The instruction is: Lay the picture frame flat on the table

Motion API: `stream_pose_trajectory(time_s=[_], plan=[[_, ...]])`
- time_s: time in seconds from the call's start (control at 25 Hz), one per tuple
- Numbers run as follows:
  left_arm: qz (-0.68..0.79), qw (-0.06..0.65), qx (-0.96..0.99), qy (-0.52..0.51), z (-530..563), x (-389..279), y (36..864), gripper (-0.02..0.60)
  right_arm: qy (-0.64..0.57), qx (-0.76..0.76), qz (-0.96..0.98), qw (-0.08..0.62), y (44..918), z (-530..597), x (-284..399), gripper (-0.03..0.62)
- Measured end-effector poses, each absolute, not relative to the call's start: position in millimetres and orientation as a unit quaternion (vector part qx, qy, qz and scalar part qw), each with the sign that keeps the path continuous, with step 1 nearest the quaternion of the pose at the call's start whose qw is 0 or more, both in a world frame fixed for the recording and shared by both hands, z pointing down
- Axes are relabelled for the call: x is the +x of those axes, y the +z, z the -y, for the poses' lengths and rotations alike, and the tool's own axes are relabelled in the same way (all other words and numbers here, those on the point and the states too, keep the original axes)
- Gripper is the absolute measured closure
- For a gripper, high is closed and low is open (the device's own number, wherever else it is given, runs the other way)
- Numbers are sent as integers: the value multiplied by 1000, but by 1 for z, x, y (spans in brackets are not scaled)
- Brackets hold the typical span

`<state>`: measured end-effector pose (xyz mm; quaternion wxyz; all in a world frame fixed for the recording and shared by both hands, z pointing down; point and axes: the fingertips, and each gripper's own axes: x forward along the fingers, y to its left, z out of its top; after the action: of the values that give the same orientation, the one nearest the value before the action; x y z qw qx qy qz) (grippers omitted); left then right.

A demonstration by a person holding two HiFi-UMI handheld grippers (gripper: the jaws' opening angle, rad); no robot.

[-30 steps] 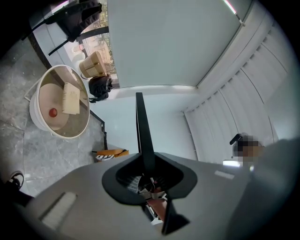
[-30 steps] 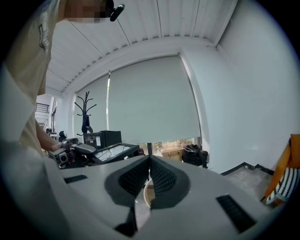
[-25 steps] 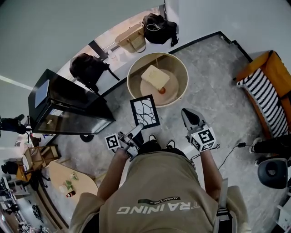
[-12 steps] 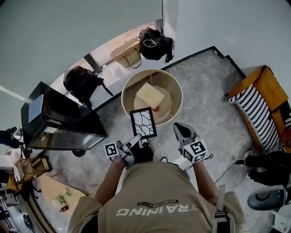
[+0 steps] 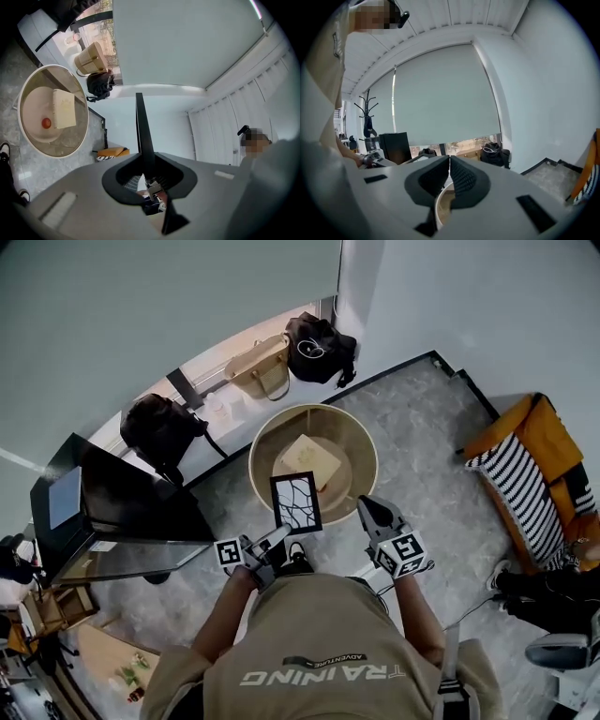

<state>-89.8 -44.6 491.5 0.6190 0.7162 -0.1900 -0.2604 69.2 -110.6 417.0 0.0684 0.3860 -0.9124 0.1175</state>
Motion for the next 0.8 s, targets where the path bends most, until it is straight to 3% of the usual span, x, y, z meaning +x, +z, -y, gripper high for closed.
stream_pose_trajectory(time_s=[0.4,0.8], plan=[[157,627,722,-246,101,-123,498,509,125,418,897,70,424,171,44,586],[182,642,702,-250,116,-133,543,509,166,370,909,100,485,192,36,586]])
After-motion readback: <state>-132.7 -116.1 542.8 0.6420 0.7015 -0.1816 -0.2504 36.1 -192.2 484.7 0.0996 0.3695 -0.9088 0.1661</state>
